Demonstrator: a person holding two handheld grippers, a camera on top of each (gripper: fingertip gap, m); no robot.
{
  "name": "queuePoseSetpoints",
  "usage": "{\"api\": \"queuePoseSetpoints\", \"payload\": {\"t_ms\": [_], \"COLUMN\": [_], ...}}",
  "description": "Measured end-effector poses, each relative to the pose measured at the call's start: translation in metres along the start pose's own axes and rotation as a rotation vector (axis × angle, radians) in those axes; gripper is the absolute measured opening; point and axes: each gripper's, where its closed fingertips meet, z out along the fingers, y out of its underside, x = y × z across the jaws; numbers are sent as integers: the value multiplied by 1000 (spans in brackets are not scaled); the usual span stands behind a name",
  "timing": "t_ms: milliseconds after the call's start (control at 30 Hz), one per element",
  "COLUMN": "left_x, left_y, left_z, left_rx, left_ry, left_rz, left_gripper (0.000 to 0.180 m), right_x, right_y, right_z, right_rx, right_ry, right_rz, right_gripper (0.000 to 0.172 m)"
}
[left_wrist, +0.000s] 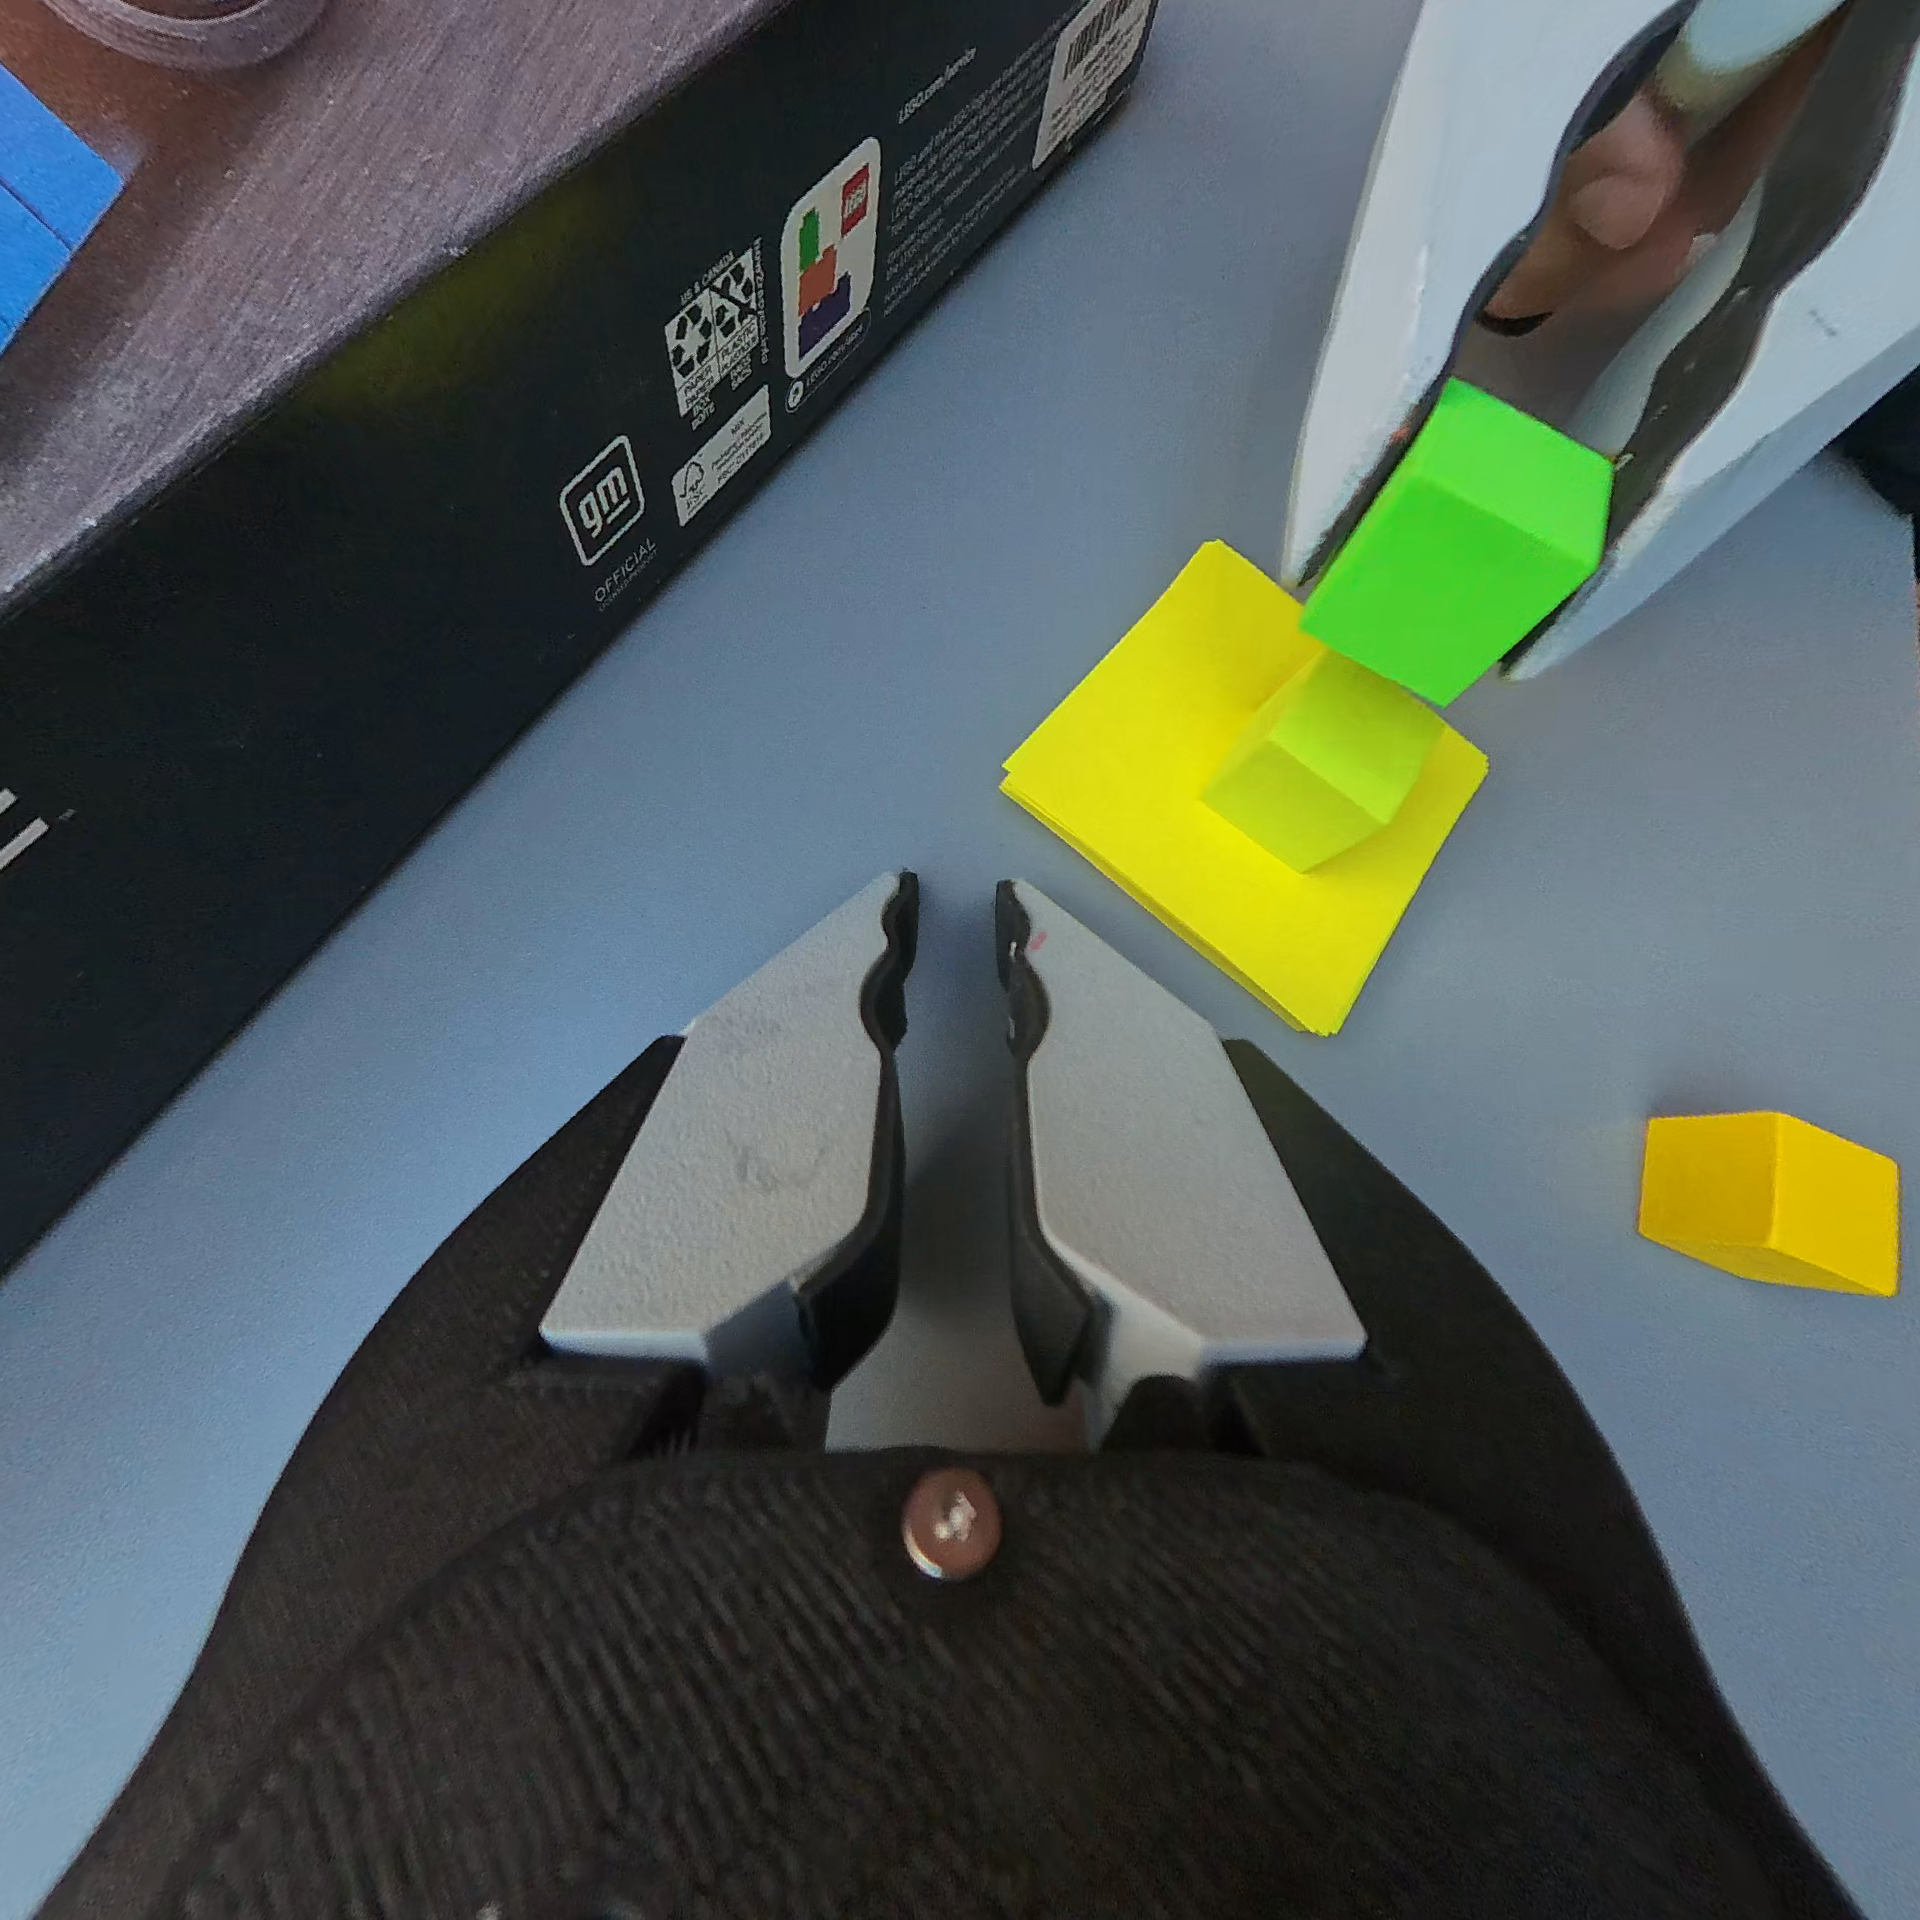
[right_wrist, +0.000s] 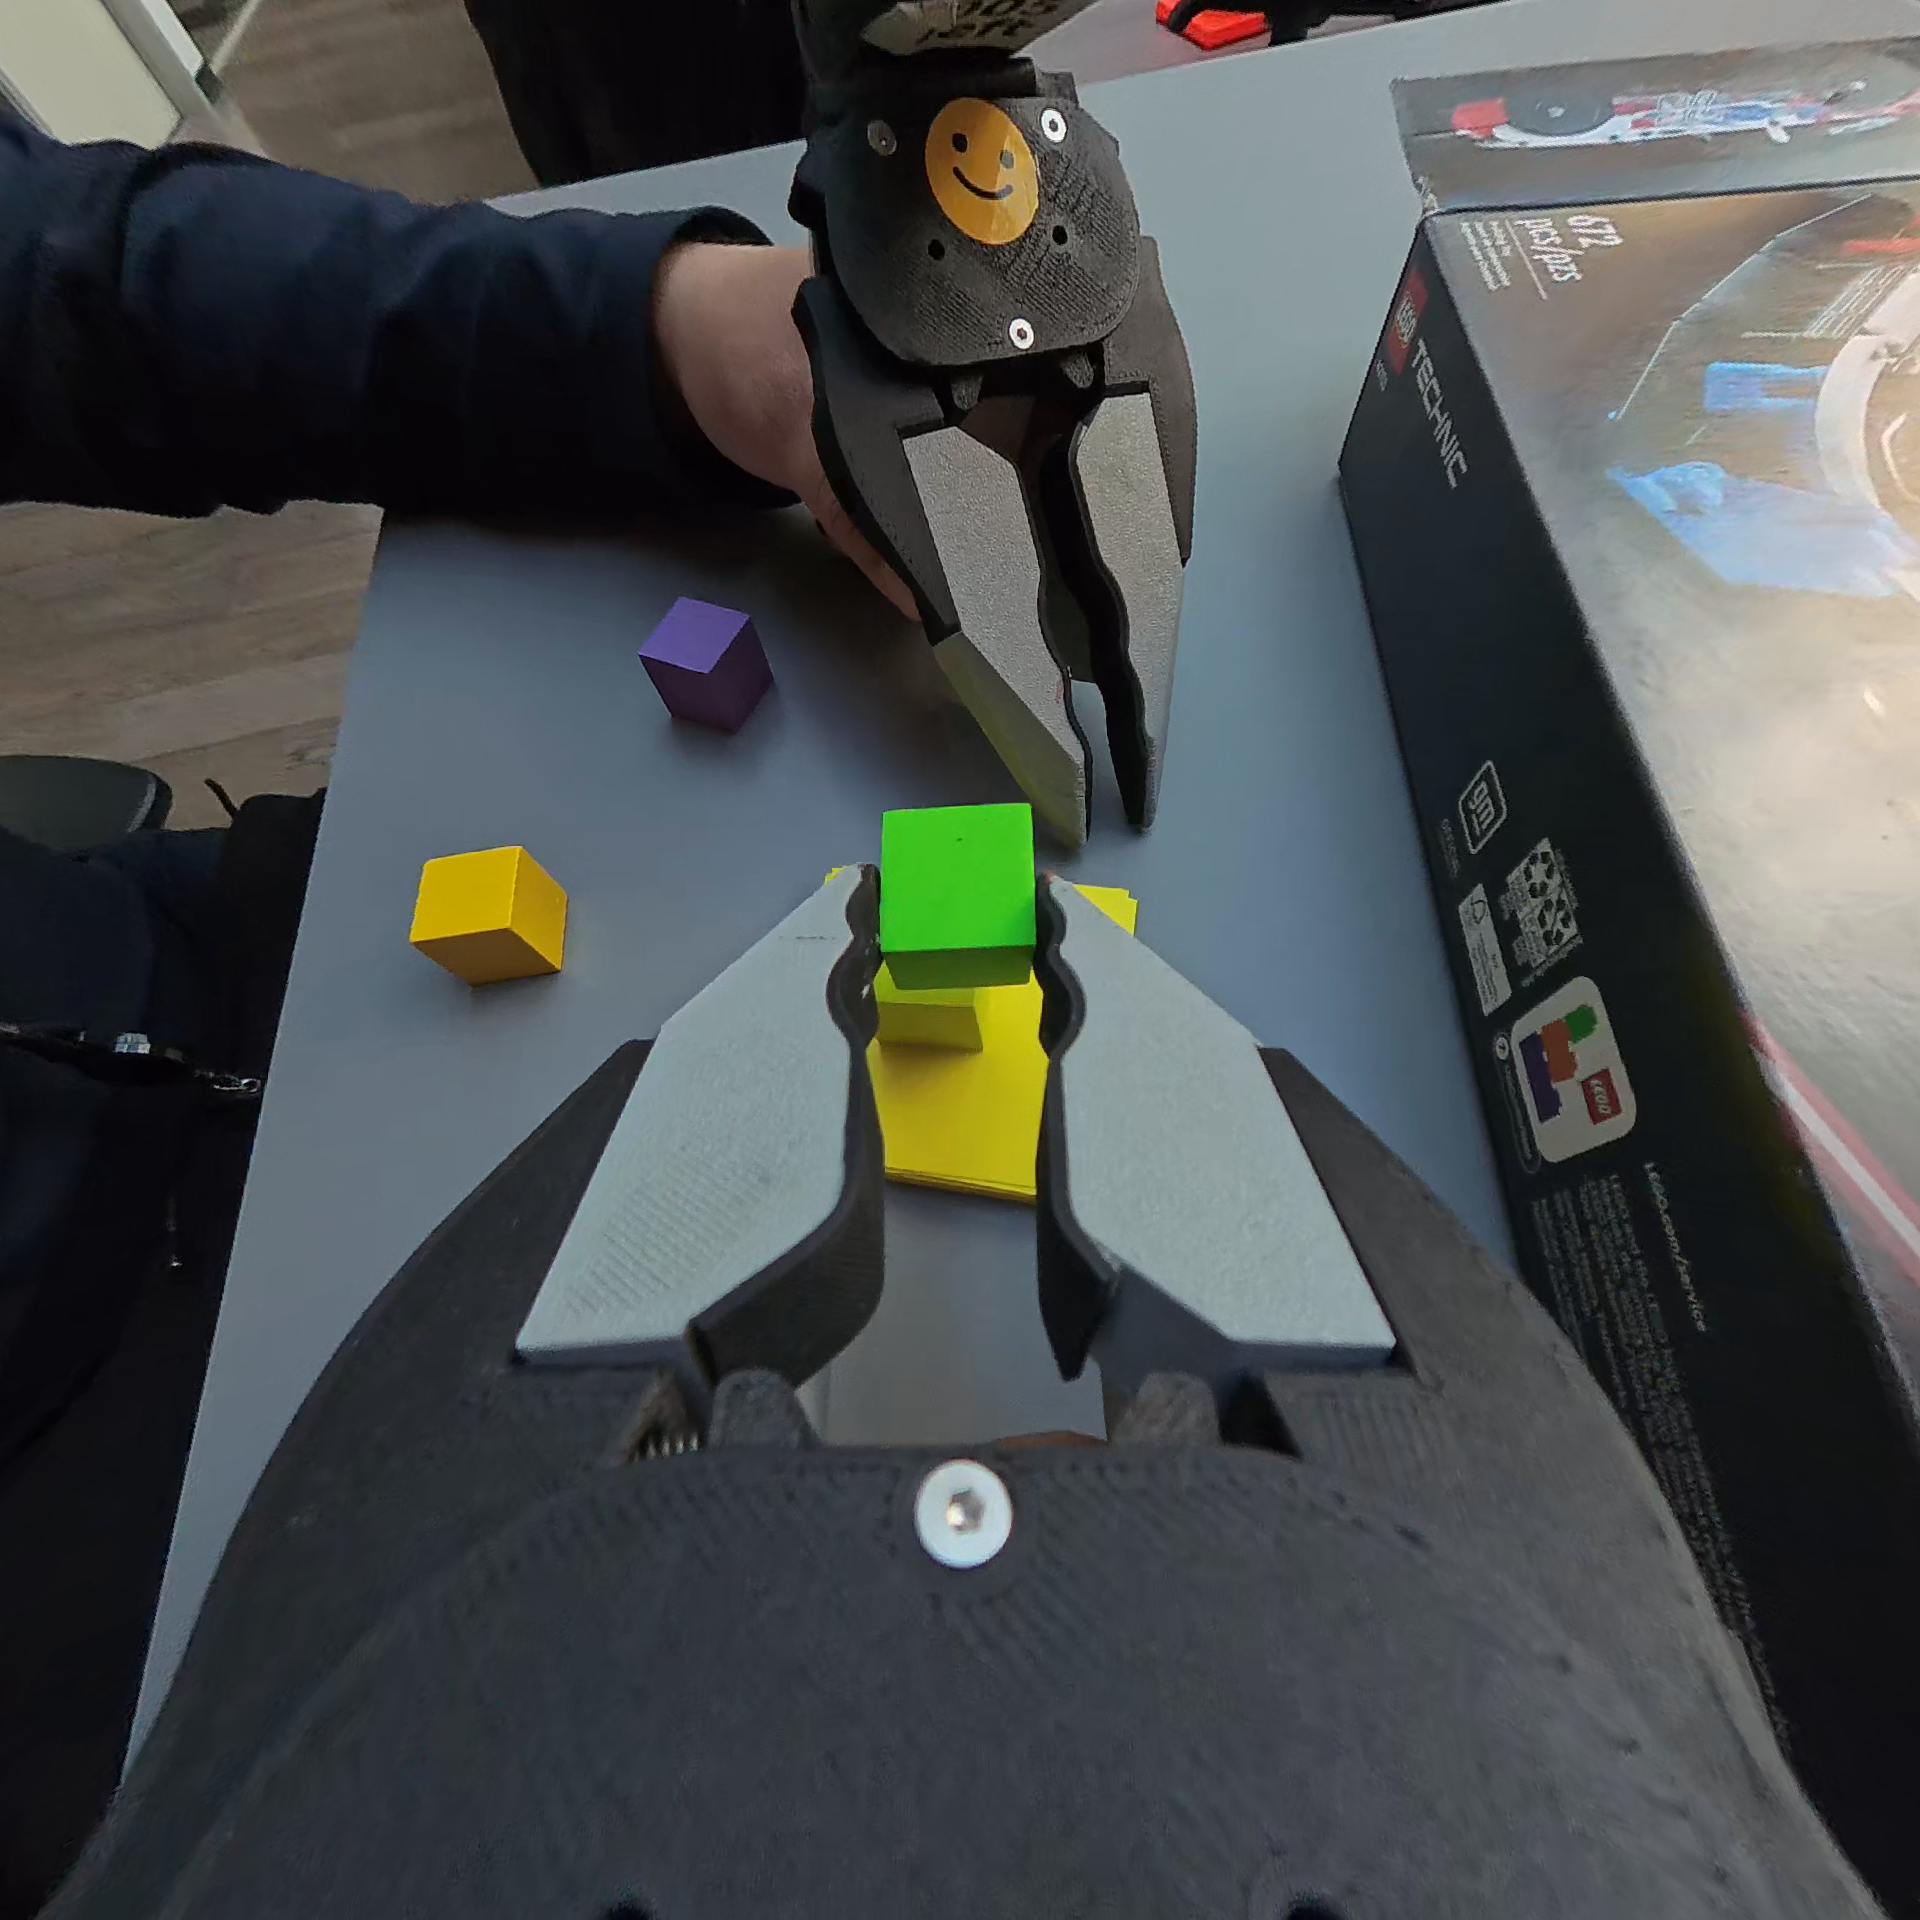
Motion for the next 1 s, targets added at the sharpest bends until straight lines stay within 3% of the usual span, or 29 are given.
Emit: {"api": "queuePoseSetpoints", "payload": {"t_ms": [667, 833, 1000], "left_x": [0, 0, 0], "left_y": [0, 0, 0], "left_z": [0, 0, 0], "left_rx": [1, 1, 1], "left_ry": [7, 8, 8], "left_rz": [-9, -9, -8], "left_gripper": [12, 12, 13], "right_x": [-9, -9, -9], "right_y": [20, 30, 23], "right_z": [16, 21, 17], "right_rx": [-113, -175, -135], "right_ry": [-28, -16, -31], "right_rz": [-28, -51, -26], "right_gripper": [27, 34, 45]}}
